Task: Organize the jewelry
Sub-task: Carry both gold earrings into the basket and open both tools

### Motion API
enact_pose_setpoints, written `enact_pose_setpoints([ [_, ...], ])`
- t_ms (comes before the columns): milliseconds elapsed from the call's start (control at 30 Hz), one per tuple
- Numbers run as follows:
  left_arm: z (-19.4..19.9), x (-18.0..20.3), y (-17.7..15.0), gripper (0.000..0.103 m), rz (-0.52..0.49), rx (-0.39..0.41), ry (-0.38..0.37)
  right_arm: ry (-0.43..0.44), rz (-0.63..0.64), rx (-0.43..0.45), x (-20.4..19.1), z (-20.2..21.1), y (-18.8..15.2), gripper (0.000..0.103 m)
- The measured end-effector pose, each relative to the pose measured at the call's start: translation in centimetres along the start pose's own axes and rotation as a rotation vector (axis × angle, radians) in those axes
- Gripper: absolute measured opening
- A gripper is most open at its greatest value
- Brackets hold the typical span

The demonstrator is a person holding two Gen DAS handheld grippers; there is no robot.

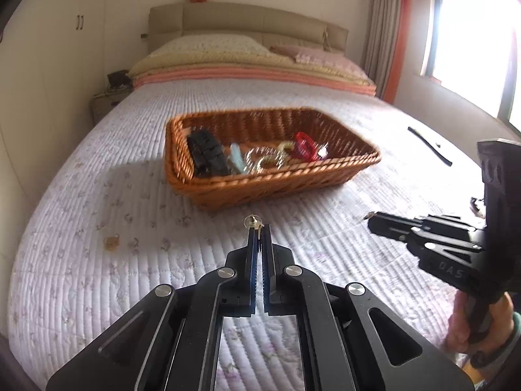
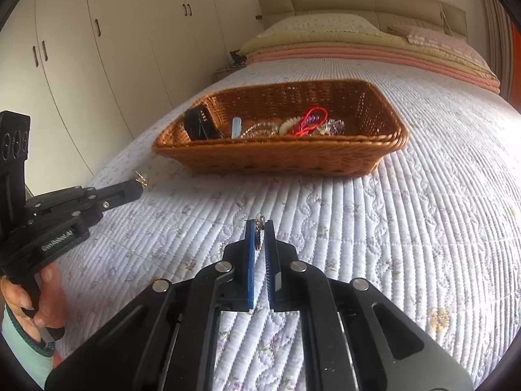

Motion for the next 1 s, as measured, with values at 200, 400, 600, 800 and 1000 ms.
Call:
enact_pose_setpoints([
  [200,3.4,2.3,3.8,0.000,-0.047,0.123,-0.032,-0.013,0.003,0.131,0.7,4.9,3.6,0.005],
  [400,3.7,3.8,8.9,0.000,-0.081,0.201,-0.044,-0.052,0.031,0.254,0.8,7.3,9.8,0.004],
  [600,0.0,2.2,12.9,0.000,-0.041,0.192,-0.038,-0.062,0.007,0.254,1.5,4.2,14.9,0.004],
  [800,-6.5,-1.6,15.0,0.001,0.072,0.088,-0.031,-0.043,-0.047,0.082,2.9,-3.4,18.2,0.004],
  [1000,-11.9,-4.4,13.4,0.001,0.168,-0.014,-0.011,-0.008,-0.170,-0.108,4.6,-10.7,17.8,0.004],
])
Point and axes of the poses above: each gripper's, at about its wrist camera, not at the fingertips, and z roughly against the way its jaws point, x to its right, y to its top, the point moved 3 cm from there along -z, roughly the way its jaws point, and after that the axes turned 13 degrees about -y, right-handed, at the moved point
